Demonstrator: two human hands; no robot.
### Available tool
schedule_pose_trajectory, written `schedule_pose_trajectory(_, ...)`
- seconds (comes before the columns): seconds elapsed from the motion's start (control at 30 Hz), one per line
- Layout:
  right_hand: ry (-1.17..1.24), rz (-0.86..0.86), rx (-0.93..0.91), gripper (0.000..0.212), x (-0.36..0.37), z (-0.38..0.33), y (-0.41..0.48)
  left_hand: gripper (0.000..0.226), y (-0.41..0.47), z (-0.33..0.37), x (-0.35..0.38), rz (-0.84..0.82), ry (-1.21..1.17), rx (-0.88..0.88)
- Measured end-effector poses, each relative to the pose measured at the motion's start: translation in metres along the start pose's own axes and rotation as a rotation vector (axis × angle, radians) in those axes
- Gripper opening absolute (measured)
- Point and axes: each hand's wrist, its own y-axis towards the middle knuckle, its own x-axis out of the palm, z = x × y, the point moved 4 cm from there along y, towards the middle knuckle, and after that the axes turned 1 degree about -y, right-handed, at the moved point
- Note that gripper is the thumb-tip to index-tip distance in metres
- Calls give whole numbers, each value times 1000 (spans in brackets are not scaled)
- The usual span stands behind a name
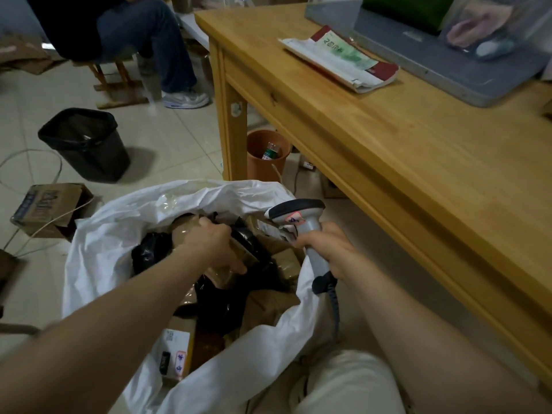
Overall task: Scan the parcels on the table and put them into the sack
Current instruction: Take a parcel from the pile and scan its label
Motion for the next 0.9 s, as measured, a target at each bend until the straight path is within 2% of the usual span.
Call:
schedule_pose_trajectory(0.17,-20,-30,-39,27,9,1,-8,104,8,-11,7,-51,-87,-20)
schedule_pose_trajectory(0.27,-66,-38,-25,32,16,7,-17,118,-2,-16,9,-79,-131,-46)
schedule_pose_trajectory(0.37,-32,-60,15,33,14,17,-28,111,-13,-21,9,-44,-136,-55)
schedule_pose_trajectory(0.53,54,-10,37,37,-7,14,-40,89,-36,-21,-28,187,-230,10)
schedule_pose_trajectory(0.63,83,5,21,34,-9,9,-45,95,-41,-7,-17,139,-210,61)
schedule_pose_trajectory(0.8,80,7,6,24,-3,19,-49,109,-39,10,34,112,-284,-19)
schedule_pose_trajectory(0.9,41,-11,5,26,-4,21,-53,112,-39,15,51,106,-301,-29)
